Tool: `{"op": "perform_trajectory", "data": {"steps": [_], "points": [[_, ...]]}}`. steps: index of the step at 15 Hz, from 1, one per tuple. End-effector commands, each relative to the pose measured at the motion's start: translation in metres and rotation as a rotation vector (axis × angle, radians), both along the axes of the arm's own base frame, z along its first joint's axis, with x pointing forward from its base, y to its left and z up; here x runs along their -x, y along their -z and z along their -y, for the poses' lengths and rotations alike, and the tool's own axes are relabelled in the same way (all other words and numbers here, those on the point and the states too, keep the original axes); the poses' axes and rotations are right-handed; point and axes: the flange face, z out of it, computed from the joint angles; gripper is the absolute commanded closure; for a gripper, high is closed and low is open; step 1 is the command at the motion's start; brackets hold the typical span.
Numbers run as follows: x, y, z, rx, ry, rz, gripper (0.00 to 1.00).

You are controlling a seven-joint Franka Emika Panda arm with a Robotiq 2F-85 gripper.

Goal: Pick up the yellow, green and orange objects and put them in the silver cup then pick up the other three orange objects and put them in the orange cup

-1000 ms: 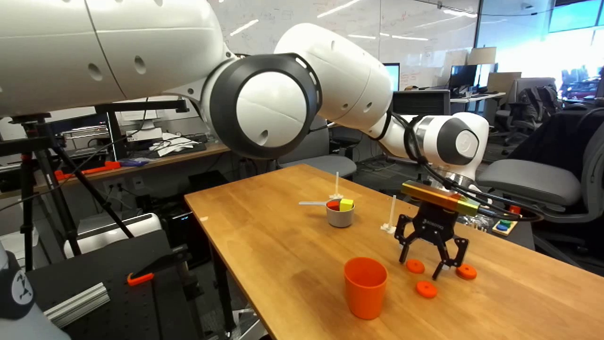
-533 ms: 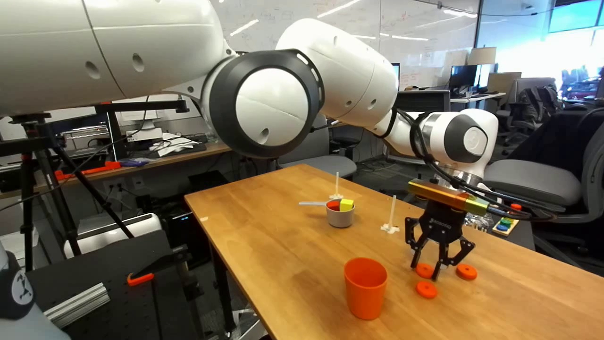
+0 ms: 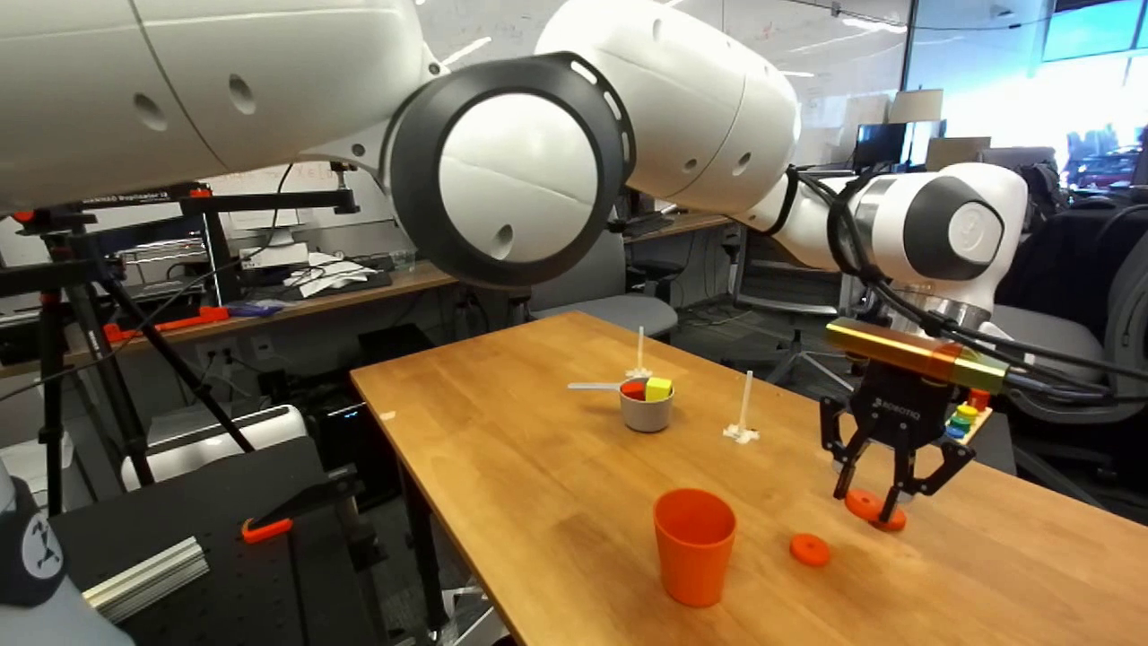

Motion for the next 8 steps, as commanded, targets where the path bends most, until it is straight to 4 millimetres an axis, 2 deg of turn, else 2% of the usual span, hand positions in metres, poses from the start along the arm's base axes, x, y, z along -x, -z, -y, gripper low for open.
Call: {"op": "perform_trajectory", "data": {"steps": [1,4,8], "points": [[-0.014,-0.039,-0.019,-0.006,-0.036,0.04,0.82],[-0.017,-0.053,-0.041,-0.009,-0.066,0.031,0.82],[-0.013,-0.058,-0.068,0.007,-0.101,-0.034,0.82]]}}
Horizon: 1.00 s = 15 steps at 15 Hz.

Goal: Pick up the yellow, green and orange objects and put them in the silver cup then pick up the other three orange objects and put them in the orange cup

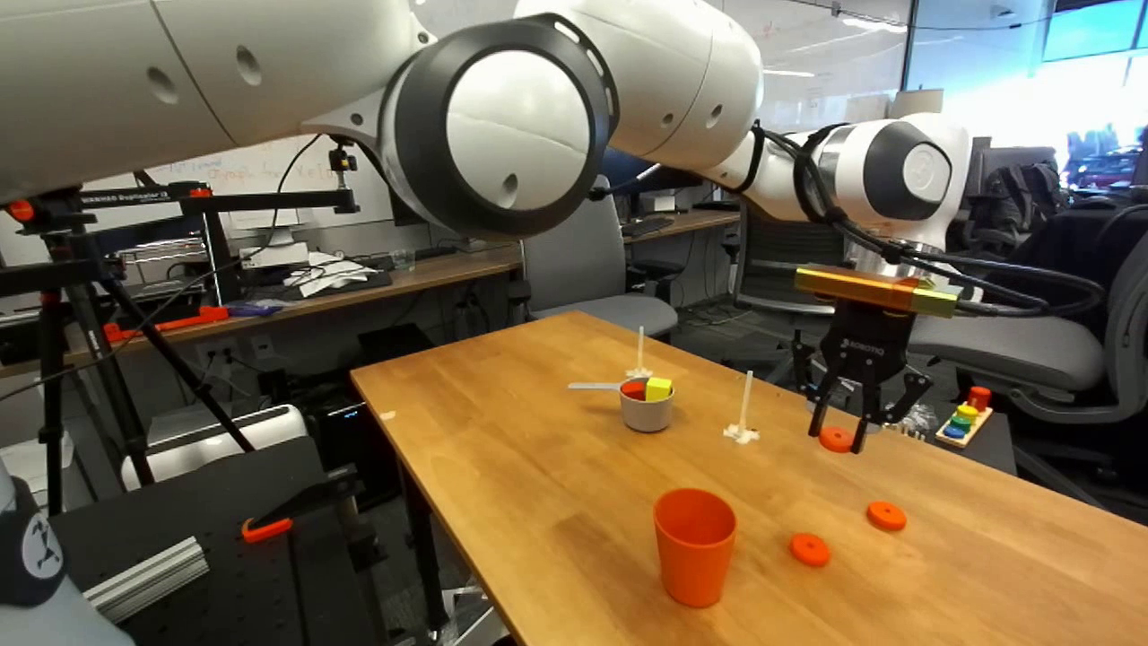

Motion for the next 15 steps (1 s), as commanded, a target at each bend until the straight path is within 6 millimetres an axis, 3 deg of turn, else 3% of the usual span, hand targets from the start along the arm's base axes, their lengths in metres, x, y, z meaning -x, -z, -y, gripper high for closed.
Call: {"op": "perform_trajectory", "data": {"steps": [1,15], "points": [[0.007,-0.011,-0.02,0.013,-0.037,-0.077,0.82],[0.019,-0.037,-0.096,0.035,-0.185,-0.212,0.82]]}}
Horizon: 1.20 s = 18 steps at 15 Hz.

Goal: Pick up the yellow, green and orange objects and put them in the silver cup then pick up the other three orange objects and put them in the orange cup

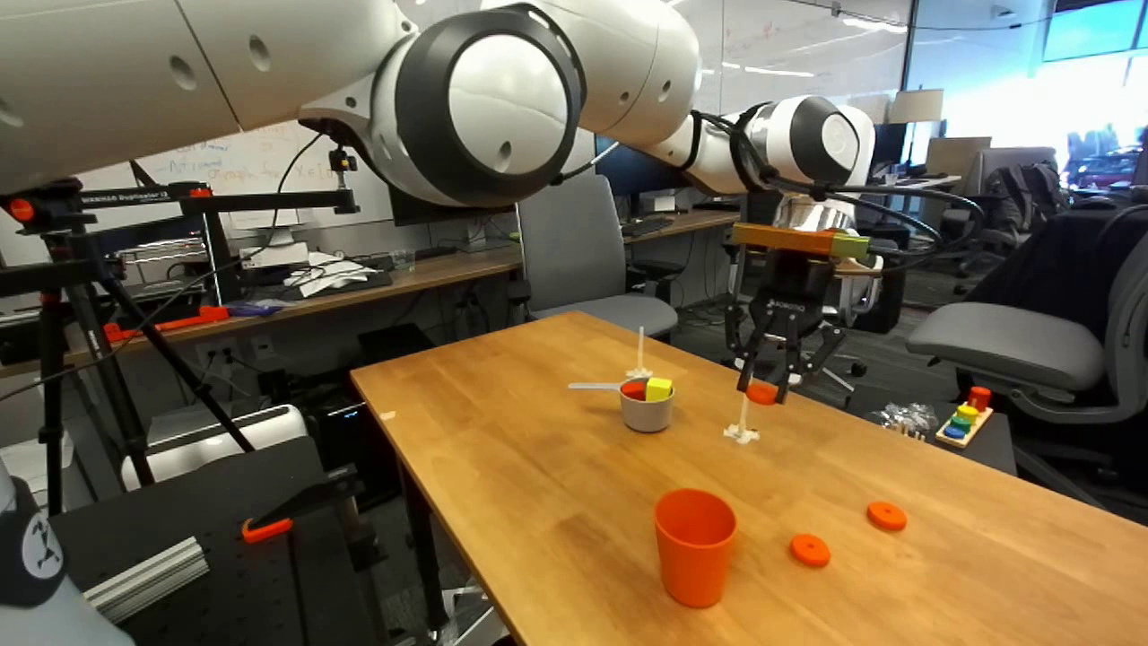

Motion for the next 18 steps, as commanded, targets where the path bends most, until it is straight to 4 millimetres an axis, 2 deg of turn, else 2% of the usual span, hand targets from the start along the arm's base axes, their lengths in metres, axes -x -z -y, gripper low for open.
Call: {"op": "perform_trajectory", "data": {"steps": [1,5,8,11,14,16,18], "points": [[0.008,-0.011,-0.013,0.016,-0.054,-0.064,0.82],[0.015,-0.009,-0.021,0.028,-0.069,-0.113,0.82],[0.009,-0.02,-0.015,0.02,-0.055,-0.069,0.82],[-0.003,-0.051,-0.011,0.003,-0.034,0.018,0.82],[-0.012,-0.091,-0.016,-0.011,-0.012,0.1,0.82],[-0.013,-0.121,-0.026,-0.015,0.006,0.136,0.82],[-0.014,-0.15,-0.046,-0.024,0.009,0.181,0.82]]}}
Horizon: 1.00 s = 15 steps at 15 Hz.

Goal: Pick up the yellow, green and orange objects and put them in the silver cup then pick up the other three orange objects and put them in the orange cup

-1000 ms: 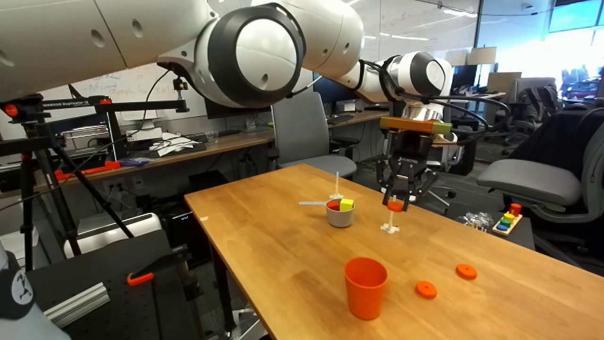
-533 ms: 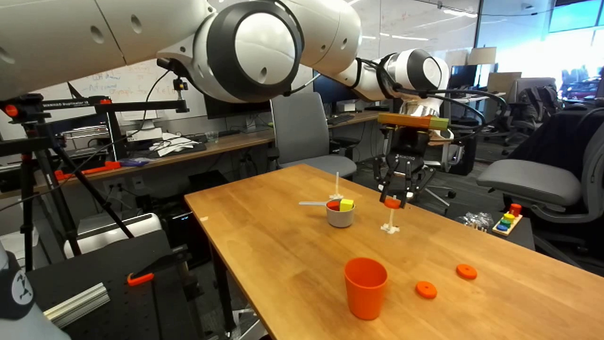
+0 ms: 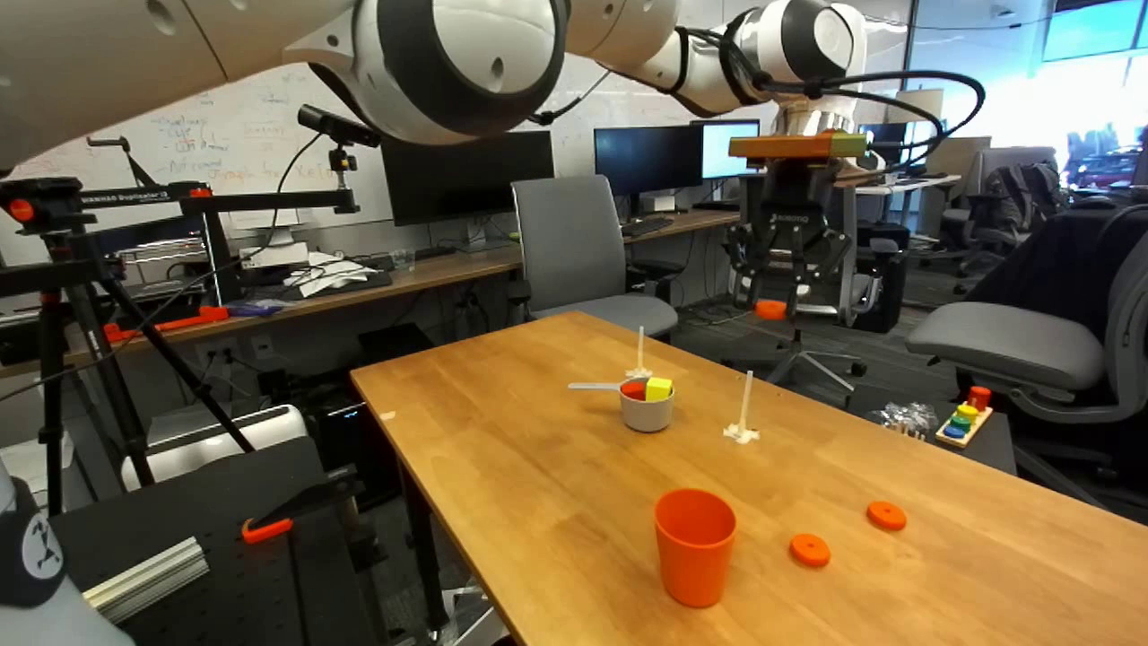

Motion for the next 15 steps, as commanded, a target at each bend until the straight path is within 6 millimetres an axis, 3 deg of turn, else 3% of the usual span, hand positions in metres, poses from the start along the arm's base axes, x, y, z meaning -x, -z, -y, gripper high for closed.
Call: {"op": "perform_trajectory", "data": {"steps": [1,3,5,11,15], "points": [[0.0,-0.059,-0.038,-0.015,0.014,0.079,0.82],[0.004,-0.084,-0.06,-0.006,-0.011,0.107,0.82],[0.005,-0.092,-0.077,0.006,-0.041,0.116,0.82],[0.011,-0.073,-0.1,0.066,-0.117,0.062,0.82],[0.018,-0.057,-0.095,0.082,-0.126,-0.016,0.82]]}}
